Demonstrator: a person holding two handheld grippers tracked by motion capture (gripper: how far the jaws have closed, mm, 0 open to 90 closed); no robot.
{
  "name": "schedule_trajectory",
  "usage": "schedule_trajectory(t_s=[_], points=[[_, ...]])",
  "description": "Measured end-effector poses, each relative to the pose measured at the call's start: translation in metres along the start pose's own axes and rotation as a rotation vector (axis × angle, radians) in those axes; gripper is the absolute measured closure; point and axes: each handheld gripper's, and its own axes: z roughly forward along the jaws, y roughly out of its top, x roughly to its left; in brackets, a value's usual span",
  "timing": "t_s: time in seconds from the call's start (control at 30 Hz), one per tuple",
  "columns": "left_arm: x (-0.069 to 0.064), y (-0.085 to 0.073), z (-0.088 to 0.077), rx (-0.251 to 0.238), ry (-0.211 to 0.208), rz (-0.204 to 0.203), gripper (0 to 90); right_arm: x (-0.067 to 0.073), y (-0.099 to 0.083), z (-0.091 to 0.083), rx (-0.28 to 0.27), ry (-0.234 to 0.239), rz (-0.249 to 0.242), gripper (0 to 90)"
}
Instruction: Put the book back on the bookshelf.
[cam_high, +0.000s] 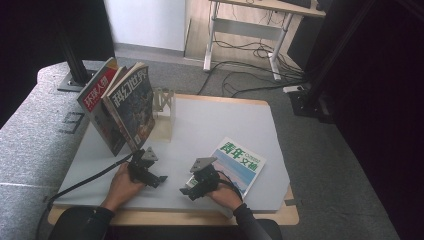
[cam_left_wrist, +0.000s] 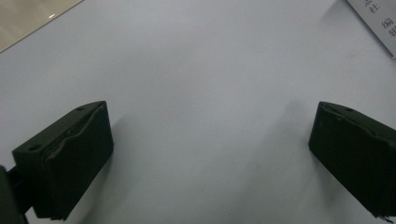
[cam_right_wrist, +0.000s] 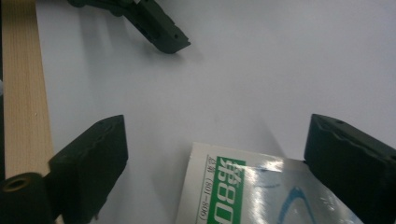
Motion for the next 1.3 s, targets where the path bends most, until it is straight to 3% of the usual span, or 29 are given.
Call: schedule_trajectory(t_s=[0.03,0.07,0.2,0.43,0.77,1.1,1.3], points=[[0.0,0.0,0.0,0.0,0.0,0.0,0.0,0.0,0.0,0.0,0.0,0.0,0.0,6.5],[0.0,0.0,0.0,0.0,-0.001,0.0,0.0,-0.005,-0.002,-0.005,-0.018,-0.02,0.025,6.1],[0.0,0.0,0.0,0.0,-0.001,0.002,0.0,-0.017,-0.011,-0.016,-0.017,-0.091,0.051,5.6],[-0.001,0.003,0.002,-0.006,-0.013,0.004,0.0,-0.043,-0.04,-0.044,-0.001,-0.196,0.143,5.6],[-0.012,0.016,0.013,-0.007,-0.045,0.052,1.5,-0.068,-0.082,-0.088,0.002,-0.328,0.276,5.9],[-0.019,0.032,0.027,-0.014,-0.071,0.08,2.8,-0.08,-0.122,-0.126,-0.009,-0.438,0.393,1.8],[-0.023,0.039,0.033,-0.014,-0.083,0.094,3.4,-0.089,-0.134,-0.133,-0.027,-0.439,0.452,0.0]])
